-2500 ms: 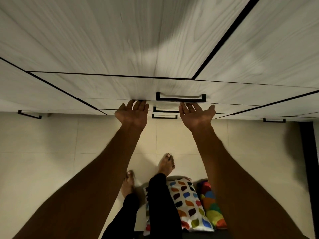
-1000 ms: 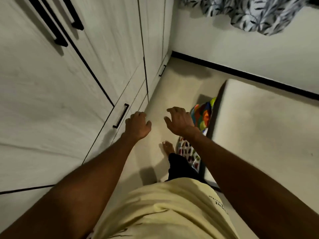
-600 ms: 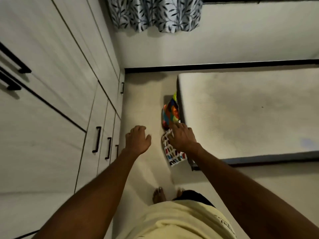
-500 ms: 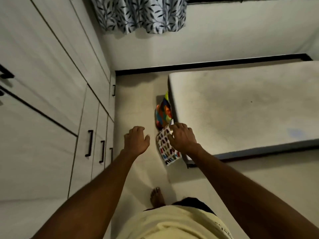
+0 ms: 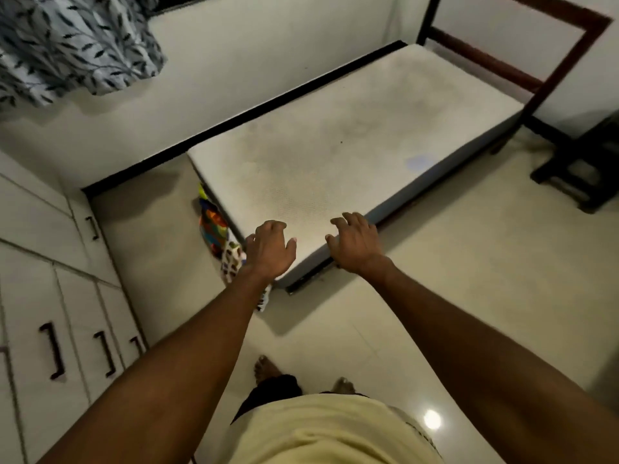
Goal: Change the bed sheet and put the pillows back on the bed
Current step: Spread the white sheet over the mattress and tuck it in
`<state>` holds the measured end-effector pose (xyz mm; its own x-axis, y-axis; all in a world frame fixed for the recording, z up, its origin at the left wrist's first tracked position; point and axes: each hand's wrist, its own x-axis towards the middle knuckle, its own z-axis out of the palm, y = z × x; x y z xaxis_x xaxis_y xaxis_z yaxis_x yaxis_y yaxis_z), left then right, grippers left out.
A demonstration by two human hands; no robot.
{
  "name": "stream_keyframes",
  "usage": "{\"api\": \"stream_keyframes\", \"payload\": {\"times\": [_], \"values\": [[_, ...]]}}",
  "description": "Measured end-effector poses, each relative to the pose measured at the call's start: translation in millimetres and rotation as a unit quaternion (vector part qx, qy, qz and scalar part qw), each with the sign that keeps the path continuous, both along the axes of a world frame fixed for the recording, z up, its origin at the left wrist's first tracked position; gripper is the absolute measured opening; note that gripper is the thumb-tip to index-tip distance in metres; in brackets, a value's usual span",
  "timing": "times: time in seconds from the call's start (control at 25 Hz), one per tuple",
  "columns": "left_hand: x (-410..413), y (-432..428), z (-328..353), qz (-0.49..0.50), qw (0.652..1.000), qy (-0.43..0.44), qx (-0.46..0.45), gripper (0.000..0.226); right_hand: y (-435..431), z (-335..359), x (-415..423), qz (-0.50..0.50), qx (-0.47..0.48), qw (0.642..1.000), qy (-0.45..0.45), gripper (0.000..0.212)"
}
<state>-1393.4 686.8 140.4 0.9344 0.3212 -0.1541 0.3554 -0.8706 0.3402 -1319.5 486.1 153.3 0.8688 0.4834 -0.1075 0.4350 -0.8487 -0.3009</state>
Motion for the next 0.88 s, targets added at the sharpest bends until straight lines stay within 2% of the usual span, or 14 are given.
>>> {"api": "stream_keyframes", "payload": {"times": [0.2, 0.44, 0.72, 0.88], "values": [[60.7, -120.8, 7.1, -0.124, 0.992, 0.004, 0.006, 0.054, -140.1, -0.3, 10.1, -0.117, -0.005, 0.993, -0.012, 0.052], [152.5, -214.6, 6.5, -0.220, 0.975, -0.013, 0.014, 0.050, -249.2, -2.0, 59.4, -0.215, -0.008, 0.976, -0.018, 0.050], [316.6, -302.5, -14.5, -0.281, 0.959, -0.034, 0.003, 0.047, -333.4, -13.9, 183.3, -0.301, -0.019, 0.953, -0.002, 0.054], [427.4, -370.7, -4.5, -0.362, 0.931, -0.053, 0.003, 0.048, -398.1, 6.8, 271.8, -0.359, -0.047, 0.932, -0.029, 0.053]]}}
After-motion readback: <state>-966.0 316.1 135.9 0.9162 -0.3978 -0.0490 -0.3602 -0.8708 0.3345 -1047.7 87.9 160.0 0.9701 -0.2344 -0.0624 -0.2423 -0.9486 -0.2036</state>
